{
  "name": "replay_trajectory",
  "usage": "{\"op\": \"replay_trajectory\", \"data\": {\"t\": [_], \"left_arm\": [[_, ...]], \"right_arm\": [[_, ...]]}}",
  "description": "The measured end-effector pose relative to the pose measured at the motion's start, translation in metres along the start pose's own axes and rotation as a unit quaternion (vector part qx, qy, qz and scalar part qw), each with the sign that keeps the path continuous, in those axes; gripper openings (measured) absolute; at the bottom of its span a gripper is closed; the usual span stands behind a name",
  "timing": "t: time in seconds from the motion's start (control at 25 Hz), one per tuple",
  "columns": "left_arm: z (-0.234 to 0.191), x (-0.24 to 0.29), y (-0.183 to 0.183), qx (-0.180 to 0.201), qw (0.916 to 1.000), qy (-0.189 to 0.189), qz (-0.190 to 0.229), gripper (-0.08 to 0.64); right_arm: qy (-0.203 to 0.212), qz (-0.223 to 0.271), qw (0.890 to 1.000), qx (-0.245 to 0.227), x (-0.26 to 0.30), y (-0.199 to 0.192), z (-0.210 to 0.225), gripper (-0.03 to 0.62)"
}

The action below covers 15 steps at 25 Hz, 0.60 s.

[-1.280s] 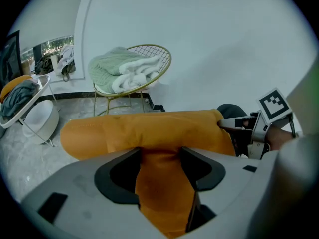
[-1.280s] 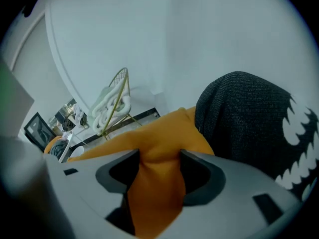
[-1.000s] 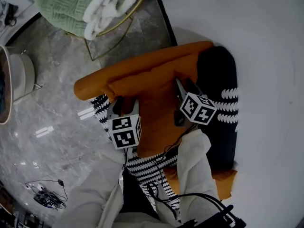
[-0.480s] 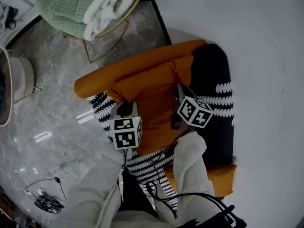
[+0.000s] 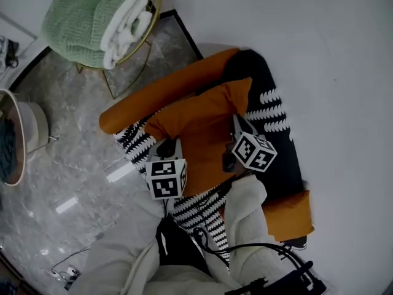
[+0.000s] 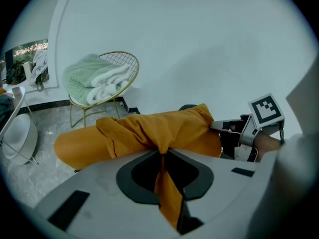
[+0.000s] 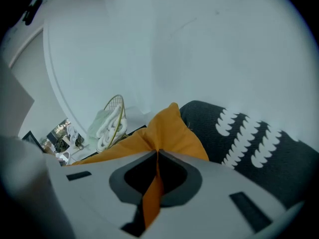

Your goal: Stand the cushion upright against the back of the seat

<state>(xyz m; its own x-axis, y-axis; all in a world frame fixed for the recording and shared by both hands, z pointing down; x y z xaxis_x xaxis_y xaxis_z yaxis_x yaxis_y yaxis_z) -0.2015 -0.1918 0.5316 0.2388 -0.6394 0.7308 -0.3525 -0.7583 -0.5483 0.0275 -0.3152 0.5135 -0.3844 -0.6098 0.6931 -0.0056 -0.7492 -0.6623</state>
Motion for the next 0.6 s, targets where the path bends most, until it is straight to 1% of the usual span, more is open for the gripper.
{"op": "replay_trajectory", "data": {"t": [0.12,0.24,0.4,0.48,0.6], "left_arm": [[0.020,-0.020,-0.004,0.021,0.9996,-0.020,0.006,0.040],[0.032,-0.041,-0.008,0.048,0.9980,-0.036,0.017,0.040],[0.054,-0.080,-0.026,0.084,0.9949,-0.051,0.022,0.040],[0.066,-0.102,-0.030,0.118,0.9909,-0.055,0.034,0.040],[0.090,-0.134,-0.032,0.175,0.9805,-0.060,0.066,0.040]], "right_arm": [[-0.010,0.025,1.000,0.008,-0.037,-0.001,0.005,0.064],[-0.017,0.061,0.998,0.018,-0.070,-0.008,0.006,0.064],[-0.017,0.102,0.994,0.032,-0.130,-0.023,0.007,0.066],[-0.022,0.133,0.990,0.045,-0.164,-0.031,0.005,0.065],[-0.037,0.183,0.978,0.096,-0.219,-0.048,0.005,0.064]]}}
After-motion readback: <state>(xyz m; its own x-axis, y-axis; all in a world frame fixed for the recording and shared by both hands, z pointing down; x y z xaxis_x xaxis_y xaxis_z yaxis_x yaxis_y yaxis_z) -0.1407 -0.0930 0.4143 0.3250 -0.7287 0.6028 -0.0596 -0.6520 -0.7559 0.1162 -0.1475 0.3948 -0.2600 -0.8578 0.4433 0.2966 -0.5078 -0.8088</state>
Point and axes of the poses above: the fingertips, and each gripper's own axes: x forward along the fingers, z to its right, y out of its top, the point moved 10 cm from there along -x, backward along the fingers, and after that the axes turned 3 degrees about y, right-handed, at the moved point
